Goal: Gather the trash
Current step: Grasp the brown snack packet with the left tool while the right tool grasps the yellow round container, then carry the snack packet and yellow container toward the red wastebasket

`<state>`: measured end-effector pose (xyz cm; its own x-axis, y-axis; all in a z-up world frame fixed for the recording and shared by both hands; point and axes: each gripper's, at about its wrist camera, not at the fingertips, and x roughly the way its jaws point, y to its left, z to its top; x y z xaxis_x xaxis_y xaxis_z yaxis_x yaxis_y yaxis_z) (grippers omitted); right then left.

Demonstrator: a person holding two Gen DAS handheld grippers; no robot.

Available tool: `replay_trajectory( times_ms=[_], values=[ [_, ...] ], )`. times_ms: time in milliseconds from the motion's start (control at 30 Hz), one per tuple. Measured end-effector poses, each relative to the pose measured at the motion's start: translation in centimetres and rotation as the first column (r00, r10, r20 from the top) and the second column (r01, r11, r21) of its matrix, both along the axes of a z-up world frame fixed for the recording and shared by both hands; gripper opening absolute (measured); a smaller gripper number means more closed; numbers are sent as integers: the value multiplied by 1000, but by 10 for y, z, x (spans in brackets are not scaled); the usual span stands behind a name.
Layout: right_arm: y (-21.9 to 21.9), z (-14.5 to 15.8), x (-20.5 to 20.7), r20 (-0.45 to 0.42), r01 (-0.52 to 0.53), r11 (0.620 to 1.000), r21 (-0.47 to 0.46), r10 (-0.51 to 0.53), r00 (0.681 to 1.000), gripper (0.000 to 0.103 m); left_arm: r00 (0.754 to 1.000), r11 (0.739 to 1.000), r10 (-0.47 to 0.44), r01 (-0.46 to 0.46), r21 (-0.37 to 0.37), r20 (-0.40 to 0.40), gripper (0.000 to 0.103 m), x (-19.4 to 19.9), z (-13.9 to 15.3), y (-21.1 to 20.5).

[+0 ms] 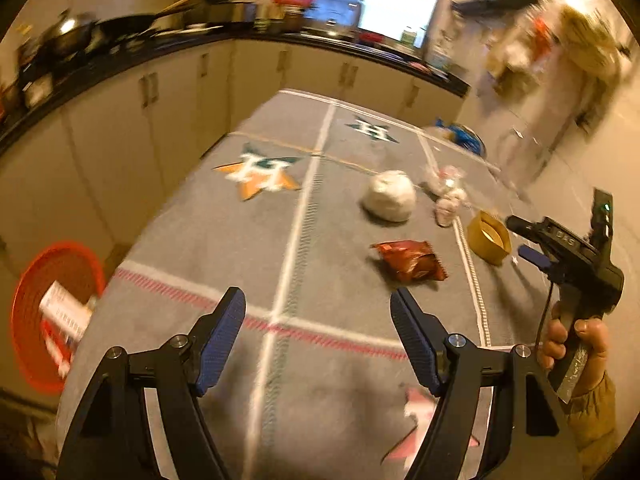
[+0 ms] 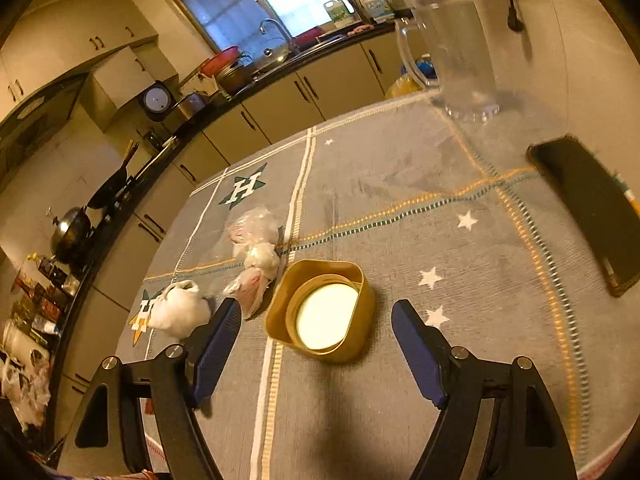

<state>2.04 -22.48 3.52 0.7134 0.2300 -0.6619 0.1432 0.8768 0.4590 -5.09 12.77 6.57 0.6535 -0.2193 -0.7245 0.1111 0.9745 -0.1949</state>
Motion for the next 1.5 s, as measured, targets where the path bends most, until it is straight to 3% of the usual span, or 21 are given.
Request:
replay_trajectory(
  times_ms=[133, 233, 300, 367, 667, 733, 767, 800, 833, 900, 1067, 1233, 1500],
  values=[
    [4, -10, 3, -8, -30, 998, -61, 30, 1000, 80, 996, 994, -85, 86, 69, -14, 74, 32, -16, -35],
    [6, -13, 5, -8, -51, 995, -87, 50, 999, 65, 989, 985, -148, 150, 85, -24, 74, 52, -24, -56],
    [10, -13, 7, -15, -66, 990, -125, 64, 998, 47, 983, 978, -183, 185, 92, -31, 74, 62, -27, -68],
    [13, -15, 9, -19, -80, 985, -150, 78, 997, 39, 973, 968, -229, 231, 100, -32, 74, 70, -29, -81],
    [12, -18, 11, -16, -81, 987, -140, 80, 997, 39, 935, 934, -345, 351, 70, -88, 74, 95, -47, -105],
    [13, -18, 11, -14, -84, 986, -144, 83, 996, 38, 932, 929, -353, 359, 91, -76, 68, 90, -44, -107],
    [14, -18, 12, -16, -90, 986, -143, 88, 996, 35, 933, 928, -354, 360, 99, -71, 54, 88, -43, -107],
    [14, -18, 12, -20, -98, 985, -140, 96, 995, 26, 928, 924, -366, 371, 88, -75, 31, 85, -41, -107],
    [16, -19, 12, -21, -108, 985, -135, 106, 994, 22, 925, 923, -369, 376, 77, -88, 32, 83, -40, -107],
    [18, -18, 10, -19, -126, 984, -129, 125, 992, 10, 931, 928, -356, 362, 87, -78, 31, 75, -37, -107],
    [26, -14, 5, -3, -151, 977, -152, 152, 988, 9, 941, 939, -330, 335, 78, -69, 31, 56, -36, -105],
    [23, -11, -1, 14, -150, 979, -135, 154, 988, 9, 971, 970, -237, 239, 38, -36, 31, 36, -24, -85],
    [22, -8, -5, 27, -157, 981, -117, 161, 987, 9, 990, 990, -141, 141, -6, 12, 31, 9, -5, -54]
  ],
)
